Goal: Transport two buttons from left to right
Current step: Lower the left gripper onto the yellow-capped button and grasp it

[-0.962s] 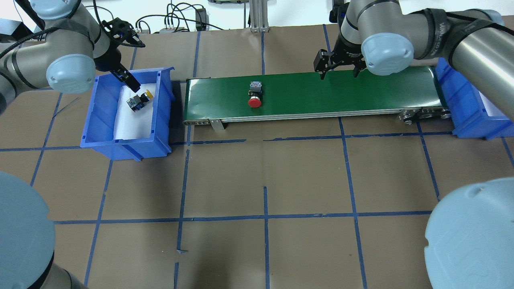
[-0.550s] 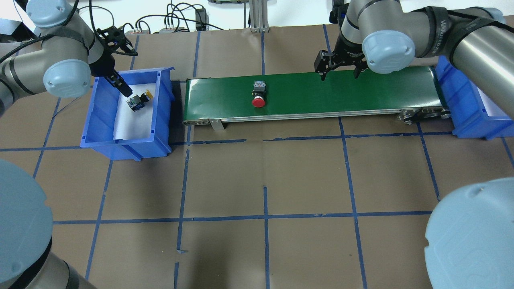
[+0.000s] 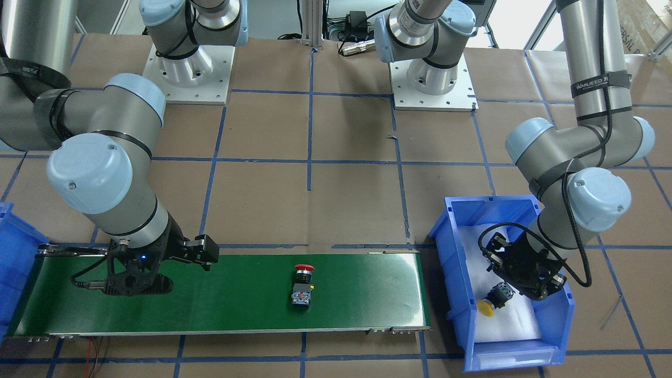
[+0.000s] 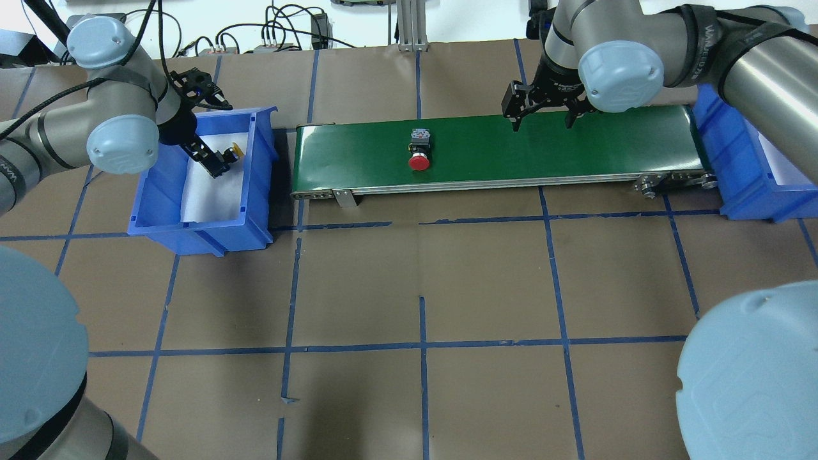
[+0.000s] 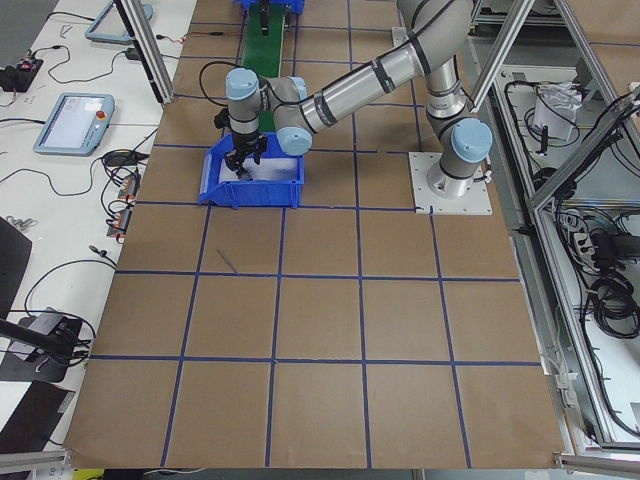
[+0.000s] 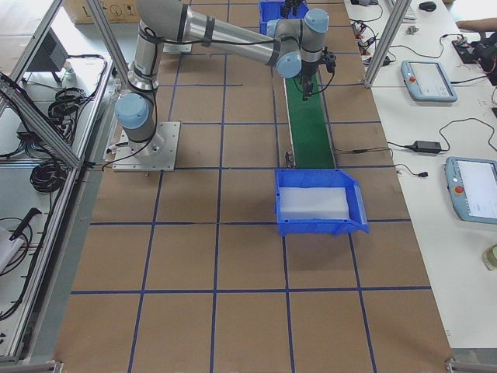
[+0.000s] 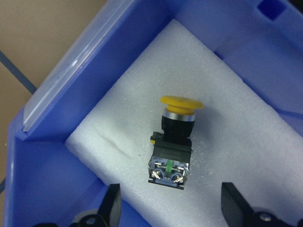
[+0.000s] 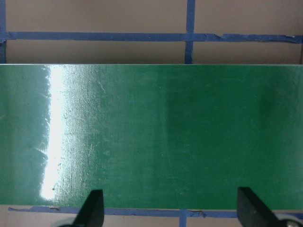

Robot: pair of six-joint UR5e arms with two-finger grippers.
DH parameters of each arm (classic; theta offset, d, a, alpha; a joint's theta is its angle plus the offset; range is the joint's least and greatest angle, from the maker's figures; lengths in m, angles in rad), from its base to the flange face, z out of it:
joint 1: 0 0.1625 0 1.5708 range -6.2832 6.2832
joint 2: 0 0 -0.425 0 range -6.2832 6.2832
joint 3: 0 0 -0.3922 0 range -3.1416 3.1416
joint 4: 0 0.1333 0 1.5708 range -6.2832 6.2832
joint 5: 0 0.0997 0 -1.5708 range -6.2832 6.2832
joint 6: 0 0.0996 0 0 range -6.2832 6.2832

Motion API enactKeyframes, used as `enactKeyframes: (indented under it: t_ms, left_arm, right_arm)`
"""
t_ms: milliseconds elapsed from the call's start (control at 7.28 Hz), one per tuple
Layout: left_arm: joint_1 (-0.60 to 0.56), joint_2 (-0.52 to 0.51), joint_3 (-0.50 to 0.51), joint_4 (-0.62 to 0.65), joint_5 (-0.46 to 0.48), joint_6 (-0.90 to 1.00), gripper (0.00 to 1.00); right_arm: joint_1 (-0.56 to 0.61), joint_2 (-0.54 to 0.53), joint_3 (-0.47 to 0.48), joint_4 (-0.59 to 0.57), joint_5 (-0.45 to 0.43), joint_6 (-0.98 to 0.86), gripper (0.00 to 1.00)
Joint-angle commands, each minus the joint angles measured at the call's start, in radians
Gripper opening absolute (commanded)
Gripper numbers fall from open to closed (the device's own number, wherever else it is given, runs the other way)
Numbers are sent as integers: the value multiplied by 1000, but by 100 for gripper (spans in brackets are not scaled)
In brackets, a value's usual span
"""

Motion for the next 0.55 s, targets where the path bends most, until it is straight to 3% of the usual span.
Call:
enactKeyframes:
  t_ms: [0, 412]
  left_arm:
    - [-1, -16, -1, 18, -2, -7, 75]
    - [-4, -28, 14, 35, -5, 2, 74]
  right_arm:
    - [-3, 6, -3, -2, 3, 19, 100]
    - [-5, 7, 6, -65, -14, 21, 100]
